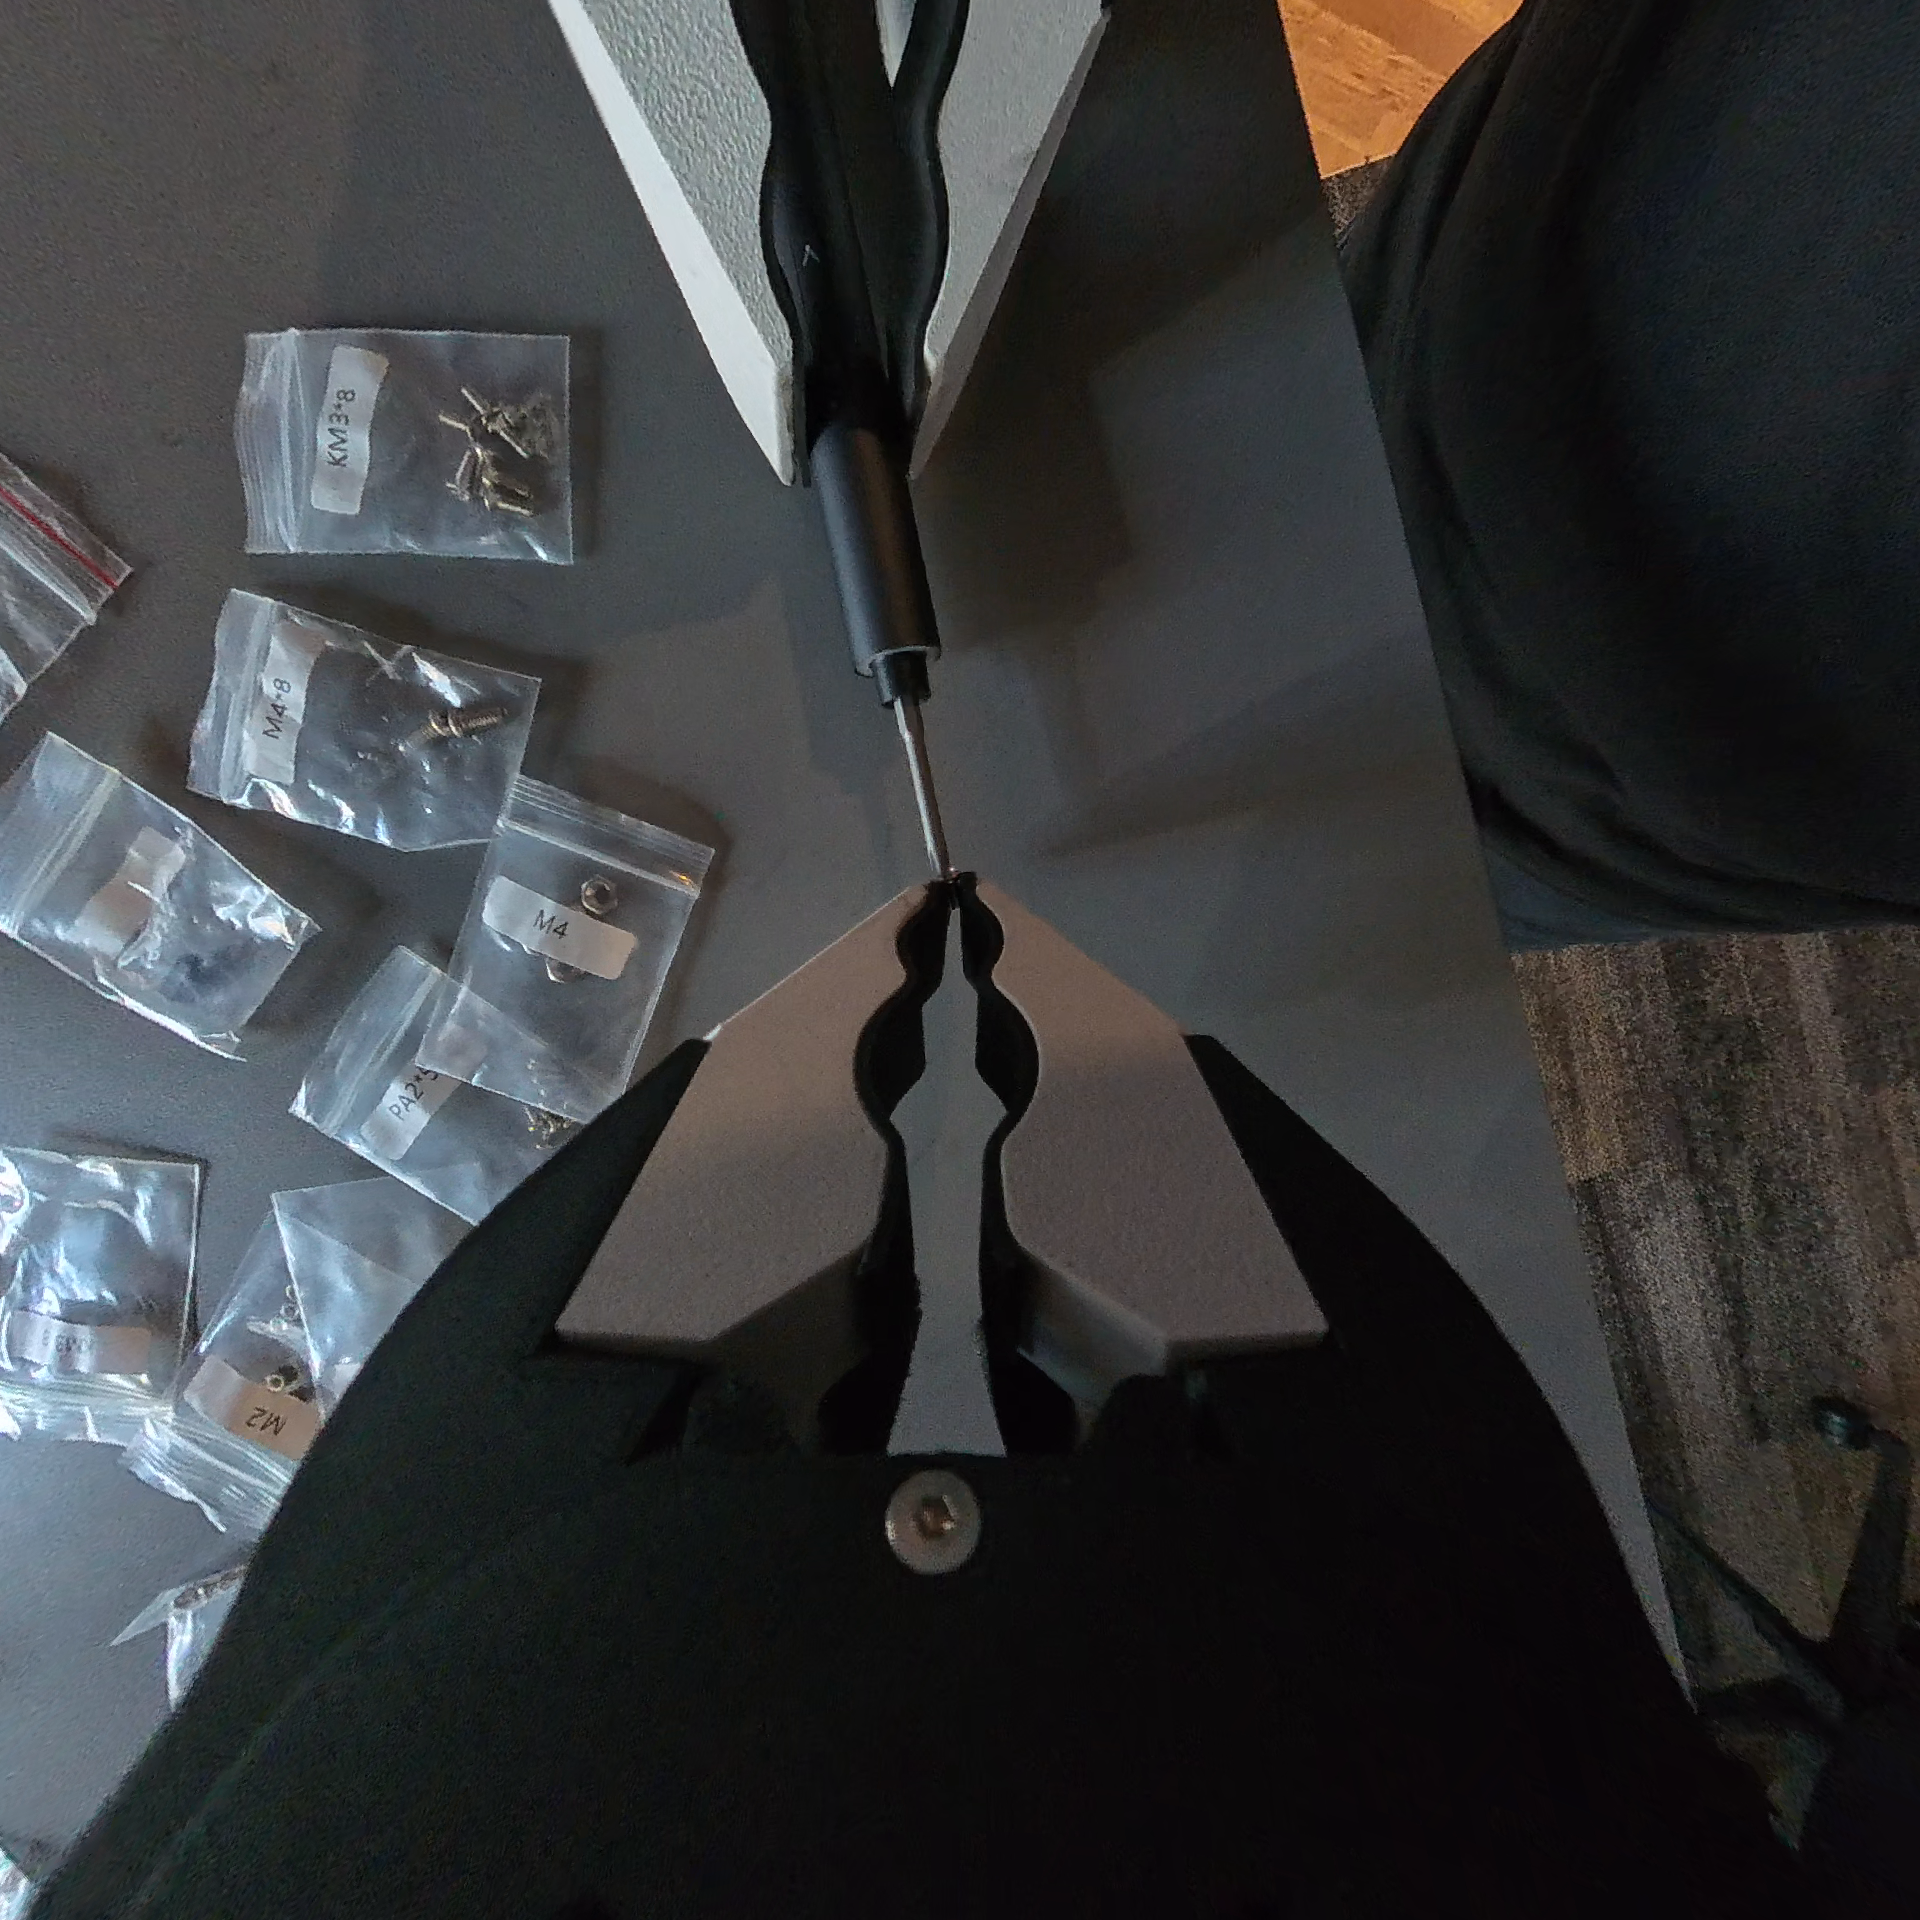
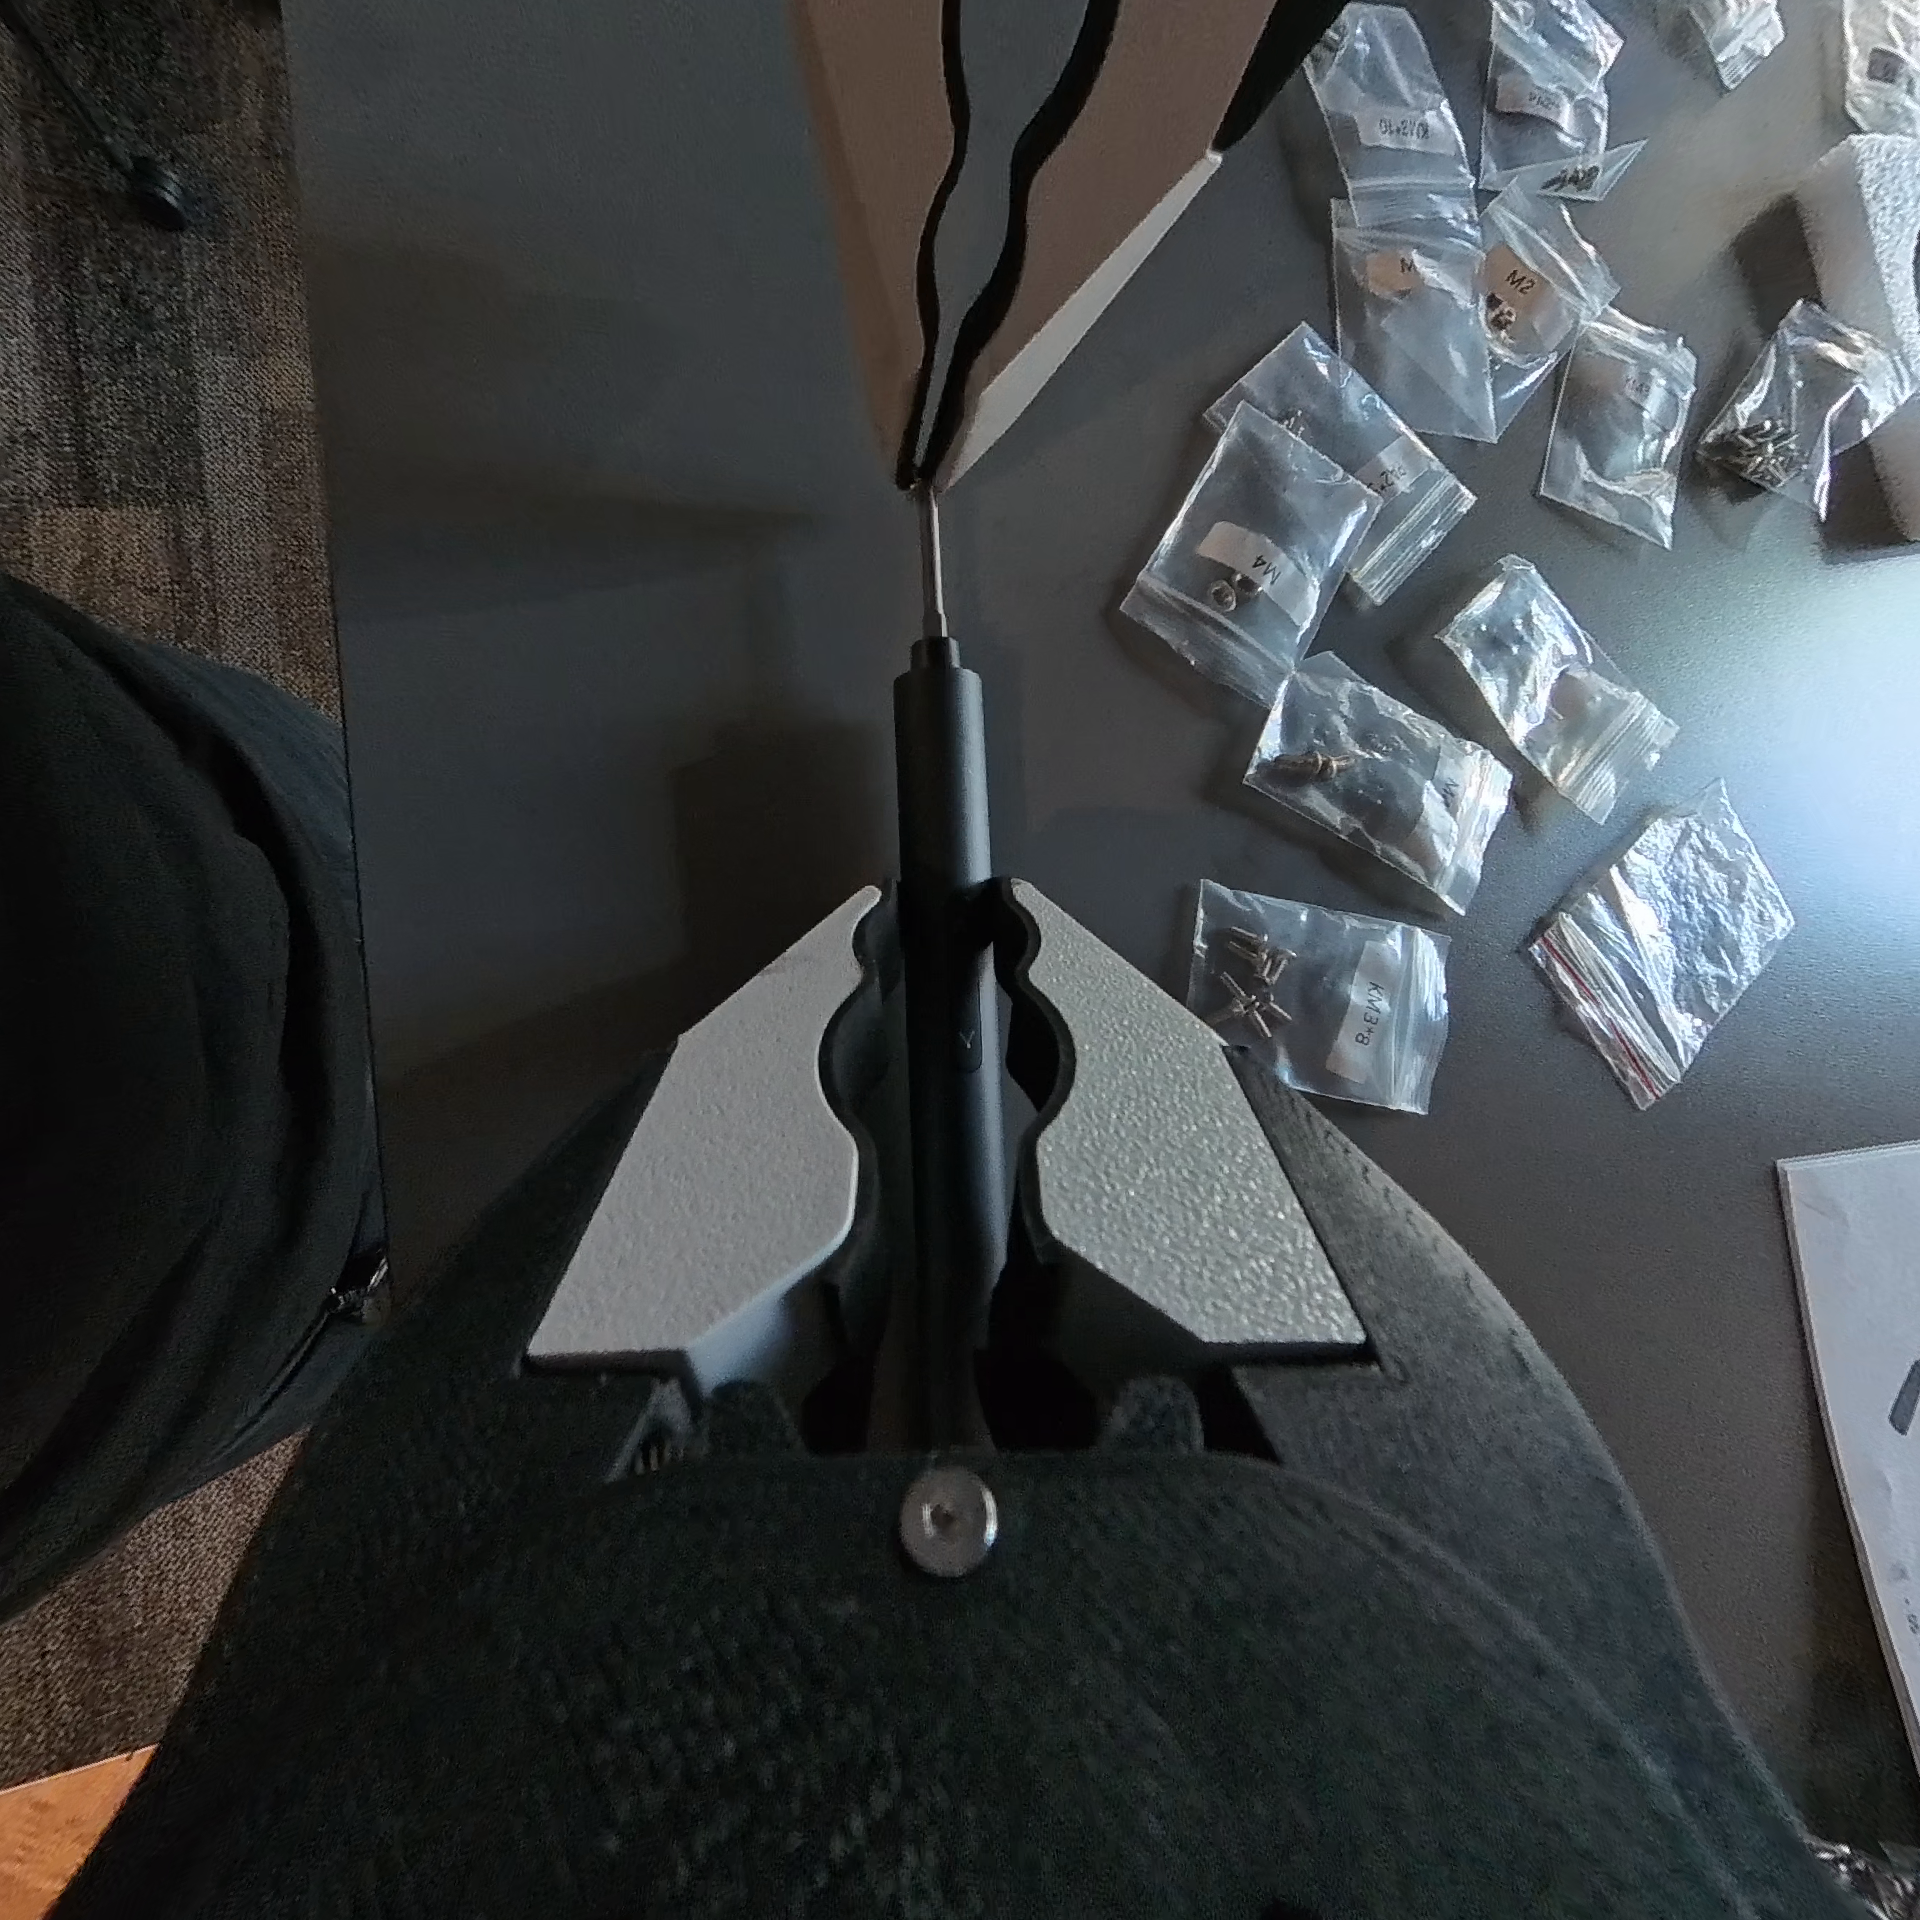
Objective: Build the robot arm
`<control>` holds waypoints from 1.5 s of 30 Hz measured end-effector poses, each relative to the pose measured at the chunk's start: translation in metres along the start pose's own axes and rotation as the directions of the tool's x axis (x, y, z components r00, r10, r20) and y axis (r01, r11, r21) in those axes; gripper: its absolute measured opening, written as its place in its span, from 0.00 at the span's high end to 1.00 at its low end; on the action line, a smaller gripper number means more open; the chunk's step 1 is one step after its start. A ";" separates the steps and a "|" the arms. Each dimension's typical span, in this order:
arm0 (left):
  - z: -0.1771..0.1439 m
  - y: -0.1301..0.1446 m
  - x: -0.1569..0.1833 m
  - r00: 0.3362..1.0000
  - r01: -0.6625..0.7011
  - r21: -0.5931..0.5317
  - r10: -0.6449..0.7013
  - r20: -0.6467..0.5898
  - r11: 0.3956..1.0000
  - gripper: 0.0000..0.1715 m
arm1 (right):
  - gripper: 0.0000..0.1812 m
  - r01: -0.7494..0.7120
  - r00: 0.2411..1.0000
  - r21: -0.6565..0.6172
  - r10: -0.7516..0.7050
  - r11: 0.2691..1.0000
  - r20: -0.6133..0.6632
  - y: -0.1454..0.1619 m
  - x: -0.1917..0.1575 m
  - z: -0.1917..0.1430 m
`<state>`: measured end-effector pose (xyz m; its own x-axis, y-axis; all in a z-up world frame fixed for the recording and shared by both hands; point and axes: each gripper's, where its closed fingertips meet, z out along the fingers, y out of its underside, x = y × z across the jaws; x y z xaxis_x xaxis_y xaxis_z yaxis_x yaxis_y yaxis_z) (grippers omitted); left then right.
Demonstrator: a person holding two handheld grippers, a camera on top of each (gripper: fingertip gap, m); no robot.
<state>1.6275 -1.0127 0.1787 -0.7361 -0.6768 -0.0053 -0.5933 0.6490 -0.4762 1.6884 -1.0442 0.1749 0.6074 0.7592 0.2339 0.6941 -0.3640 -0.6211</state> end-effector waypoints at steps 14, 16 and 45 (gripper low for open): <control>0.002 -0.003 -0.002 1.000 0.008 0.011 -0.008 0.012 1.000 1.00 | 0.91 0.018 1.000 -0.016 -0.018 1.000 0.004 0.002 0.001 -0.001; 0.002 -0.003 -0.003 1.000 0.007 0.011 -0.008 0.017 1.000 1.00 | 0.91 0.021 1.000 -0.018 -0.021 1.000 0.005 0.003 0.002 -0.001; -0.002 -0.002 -0.003 0.999 -0.019 -0.009 0.019 0.035 1.000 1.00 | 0.91 0.018 1.000 -0.026 -0.018 0.999 0.026 0.002 0.004 0.000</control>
<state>1.6303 -1.0116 0.1812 -0.7357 -0.6758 -0.0451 -0.5819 0.6648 -0.4684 1.6924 -1.0425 0.1747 0.5849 0.7791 0.2257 0.7151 -0.3640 -0.5968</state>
